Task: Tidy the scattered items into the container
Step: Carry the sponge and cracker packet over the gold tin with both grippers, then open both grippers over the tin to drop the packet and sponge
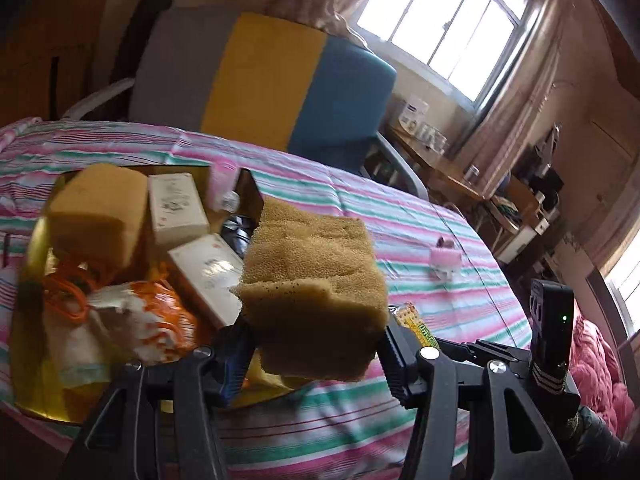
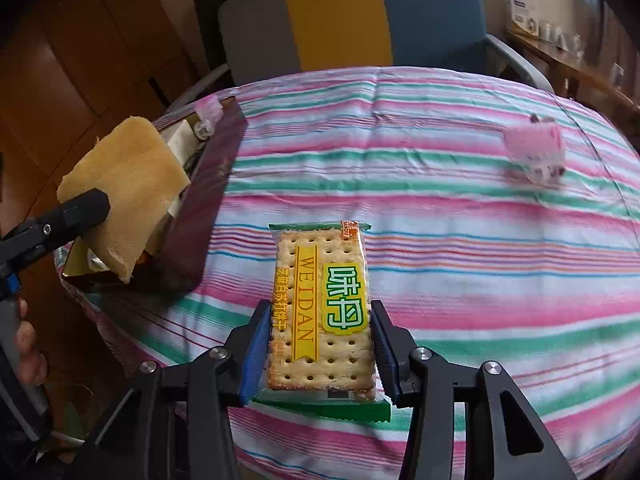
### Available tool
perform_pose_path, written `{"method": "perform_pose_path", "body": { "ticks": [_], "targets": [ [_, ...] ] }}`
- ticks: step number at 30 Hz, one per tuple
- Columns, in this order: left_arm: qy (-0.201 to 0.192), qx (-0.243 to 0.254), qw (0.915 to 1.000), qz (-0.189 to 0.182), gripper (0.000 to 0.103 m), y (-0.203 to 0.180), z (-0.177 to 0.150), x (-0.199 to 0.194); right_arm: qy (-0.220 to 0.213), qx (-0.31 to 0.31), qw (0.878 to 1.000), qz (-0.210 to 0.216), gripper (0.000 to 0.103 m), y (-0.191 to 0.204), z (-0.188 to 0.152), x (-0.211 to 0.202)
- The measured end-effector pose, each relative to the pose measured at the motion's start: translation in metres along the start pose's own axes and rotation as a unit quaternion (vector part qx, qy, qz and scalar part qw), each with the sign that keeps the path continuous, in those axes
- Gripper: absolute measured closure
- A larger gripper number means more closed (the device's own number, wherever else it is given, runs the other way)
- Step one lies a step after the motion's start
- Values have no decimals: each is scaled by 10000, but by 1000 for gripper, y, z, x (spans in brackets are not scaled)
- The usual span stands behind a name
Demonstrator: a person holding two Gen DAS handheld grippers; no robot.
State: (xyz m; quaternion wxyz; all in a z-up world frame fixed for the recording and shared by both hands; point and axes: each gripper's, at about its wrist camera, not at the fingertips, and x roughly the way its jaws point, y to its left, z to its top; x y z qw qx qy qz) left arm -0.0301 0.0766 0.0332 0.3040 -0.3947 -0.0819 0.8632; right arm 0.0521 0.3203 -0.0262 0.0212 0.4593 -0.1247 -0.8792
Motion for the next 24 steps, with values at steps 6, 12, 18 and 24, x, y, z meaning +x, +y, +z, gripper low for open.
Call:
{"method": "perform_pose_path", "body": {
  "ticks": [6,12,18,24],
  "targets": [
    [-230,-420,9970,603,46,62,13,-23,-125,-336,9980,517,55,48,46,12],
    [-95,-484,9951,852,46,95,25,-10,-204,-583,9963,592,55,92,87,35],
    [10,-323,9932,1119,46,106,46,17,-129,-771,9954,550,55,122,121,65],
    [130,-274,9893,1426,44,119,63,35,27,-802,9956,476,54,141,144,101]
  ]
}}
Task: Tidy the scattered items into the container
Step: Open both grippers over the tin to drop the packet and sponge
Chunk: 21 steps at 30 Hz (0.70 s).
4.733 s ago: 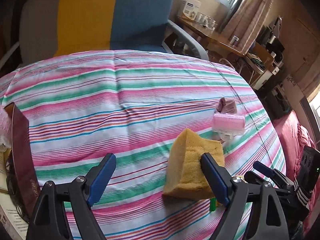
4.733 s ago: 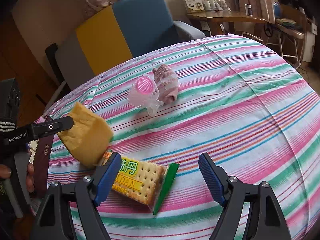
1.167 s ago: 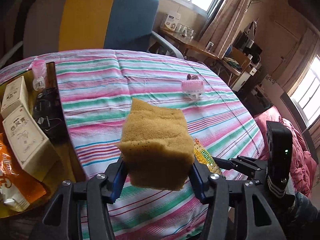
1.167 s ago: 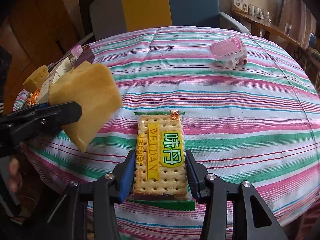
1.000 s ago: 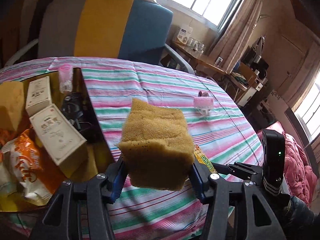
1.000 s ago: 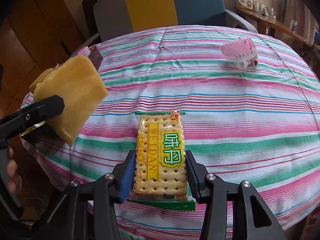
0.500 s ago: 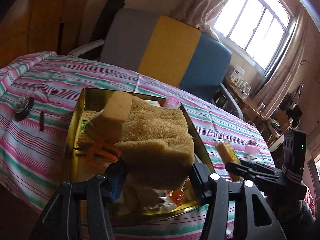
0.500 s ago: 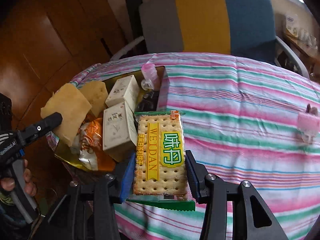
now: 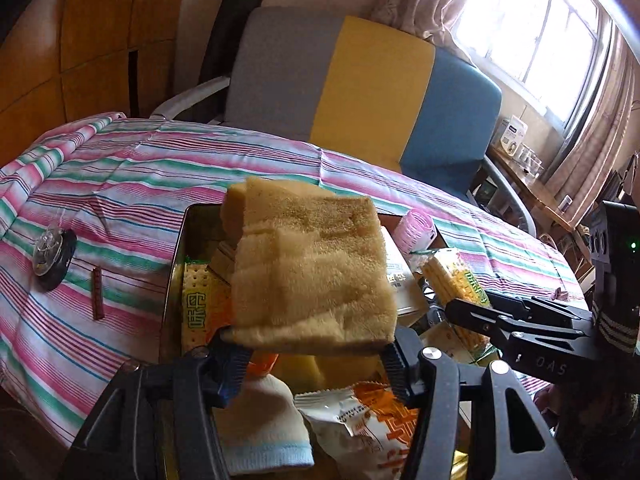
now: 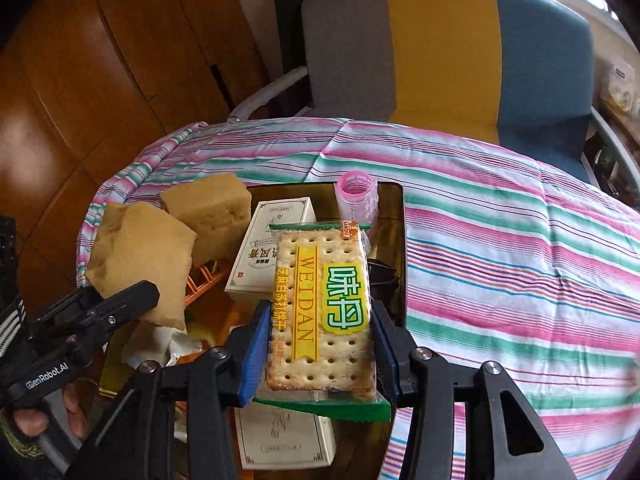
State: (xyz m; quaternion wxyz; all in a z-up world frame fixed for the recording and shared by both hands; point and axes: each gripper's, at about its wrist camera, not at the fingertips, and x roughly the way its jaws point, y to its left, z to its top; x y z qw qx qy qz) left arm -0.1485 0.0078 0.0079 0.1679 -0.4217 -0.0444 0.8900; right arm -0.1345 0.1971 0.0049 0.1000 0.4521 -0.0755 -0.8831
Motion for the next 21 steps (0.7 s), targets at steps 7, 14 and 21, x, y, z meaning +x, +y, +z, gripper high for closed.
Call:
{"method": "perform_pose_path", "body": {
  "ticks": [7,14,21],
  "targets": [
    [-60,-192,9998,-43,37,10,-10,-13,143,197,9996,123,49,-9,-1,7],
    [-320,-534,9980,-61,37,14,-29,-46,35,350,9992,163,48,-24,-23,-16],
    [-390,-367,9982,-265,37,-15,-49,-67,-245,960,9951,65,45,-73,-65,-62]
  ]
}}
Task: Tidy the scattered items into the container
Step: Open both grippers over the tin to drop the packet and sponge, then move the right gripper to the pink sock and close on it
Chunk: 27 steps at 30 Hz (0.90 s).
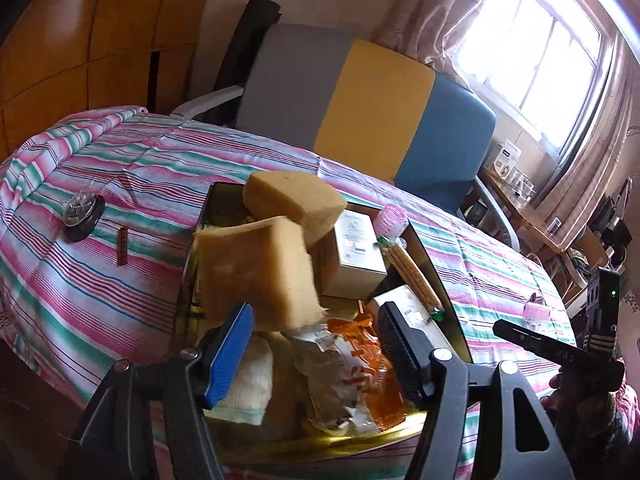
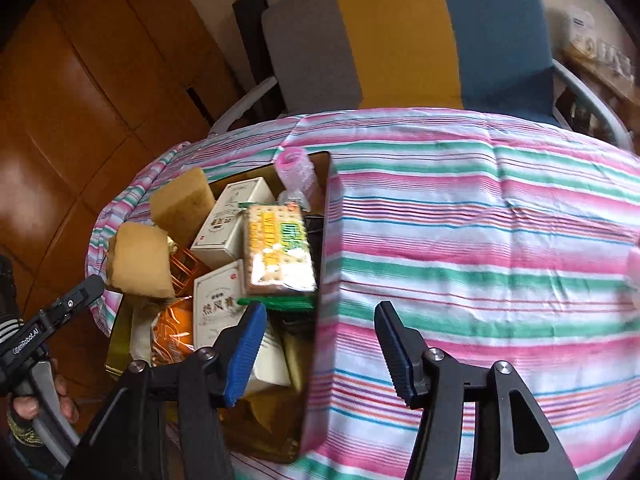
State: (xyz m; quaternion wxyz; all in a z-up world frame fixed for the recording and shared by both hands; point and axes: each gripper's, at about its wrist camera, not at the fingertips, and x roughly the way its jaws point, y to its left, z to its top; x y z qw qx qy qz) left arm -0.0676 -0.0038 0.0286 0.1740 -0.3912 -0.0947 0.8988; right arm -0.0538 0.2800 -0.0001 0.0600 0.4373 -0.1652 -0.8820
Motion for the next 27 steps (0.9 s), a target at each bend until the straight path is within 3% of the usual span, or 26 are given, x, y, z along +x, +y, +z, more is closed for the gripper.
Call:
{"method": "perform_pose_path", "body": {
  "ticks": [4,7,11,16,20,27],
  "targets": [
    [245,501,9971,-518,37,-46,-12,8,-211,475,9981,-333,45,-55,-20,-34],
    [511,994,9892,-945,36,-86,-24,17,-395,927,9930,-618,44,-103,-34,-61],
    [973,1658,9705,-1456,36,-145,-49,36,-661,1683,9790,-941,43,-170,-51,-94],
    [1533,2231,9468,-1741,36,-199,-82,65,-912,2464,9590,-1061,39,-239,-54,-119],
    [1942,2406,9355,-1710,36,-213,-106,88,-1054,2724,9490,-1186,32,-273,-39,-125],
    [2332,2144,9316,-1784,36,-202,-118,112,-1032,2844,9427,-1405,30,-315,8,-102]
  ]
}}
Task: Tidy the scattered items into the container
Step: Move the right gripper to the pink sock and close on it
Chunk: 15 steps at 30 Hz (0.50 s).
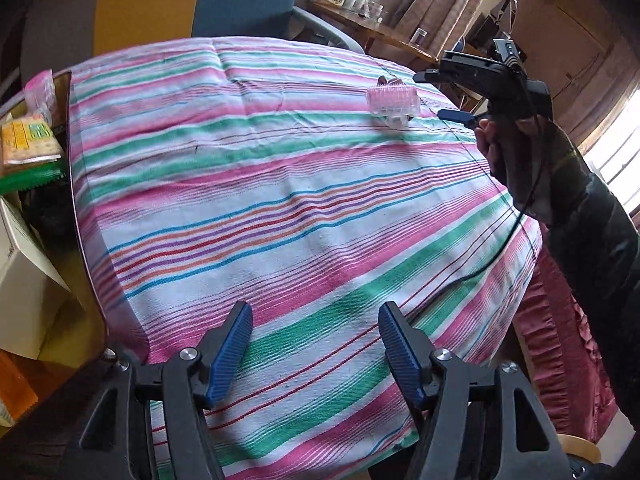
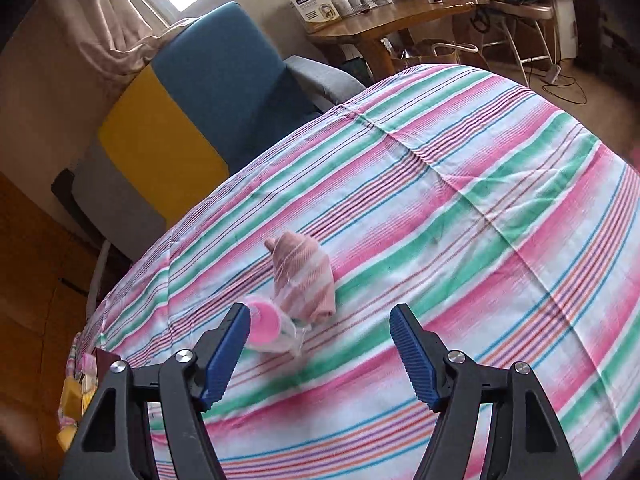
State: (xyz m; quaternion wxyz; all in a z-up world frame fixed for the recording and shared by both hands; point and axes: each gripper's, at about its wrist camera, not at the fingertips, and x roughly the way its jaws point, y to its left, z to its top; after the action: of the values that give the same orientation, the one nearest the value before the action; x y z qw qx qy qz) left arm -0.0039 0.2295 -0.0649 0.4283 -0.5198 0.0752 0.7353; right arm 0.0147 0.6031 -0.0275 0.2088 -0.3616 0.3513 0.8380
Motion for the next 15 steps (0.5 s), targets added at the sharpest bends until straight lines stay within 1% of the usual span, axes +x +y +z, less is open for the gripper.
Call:
{"method": "perform_pose_path", "body": {
  "ticks": [4,6,8,11,13,14,15],
  "targets": [
    [-18,48,10000,-85,36,2,-1,1,212,-227,9995,-98,30,12,21,35],
    [-30,34,9999,-144,36,3,-1,1,302,-372,9986,-208,30,19,28,53],
    [-48,-12,9998,-214,36,5,-1,1,385,-661,9967,-264,30,31,28,68],
    [-75,-58,9996,-265,36,7,-2,-1,621,-1428,9874,-268,39,56,12,82],
    [-88,-91,9996,-263,36,7,-3,-2,726,-1928,9785,-73,44,73,-5,81],
    [-94,-113,9996,-252,36,7,-3,-3,874,-2085,9741,87,55,79,-14,80],
    [-100,-133,9996,-238,36,7,-4,-4,1008,-2210,9697,256,56,85,-25,79]
  ]
}}
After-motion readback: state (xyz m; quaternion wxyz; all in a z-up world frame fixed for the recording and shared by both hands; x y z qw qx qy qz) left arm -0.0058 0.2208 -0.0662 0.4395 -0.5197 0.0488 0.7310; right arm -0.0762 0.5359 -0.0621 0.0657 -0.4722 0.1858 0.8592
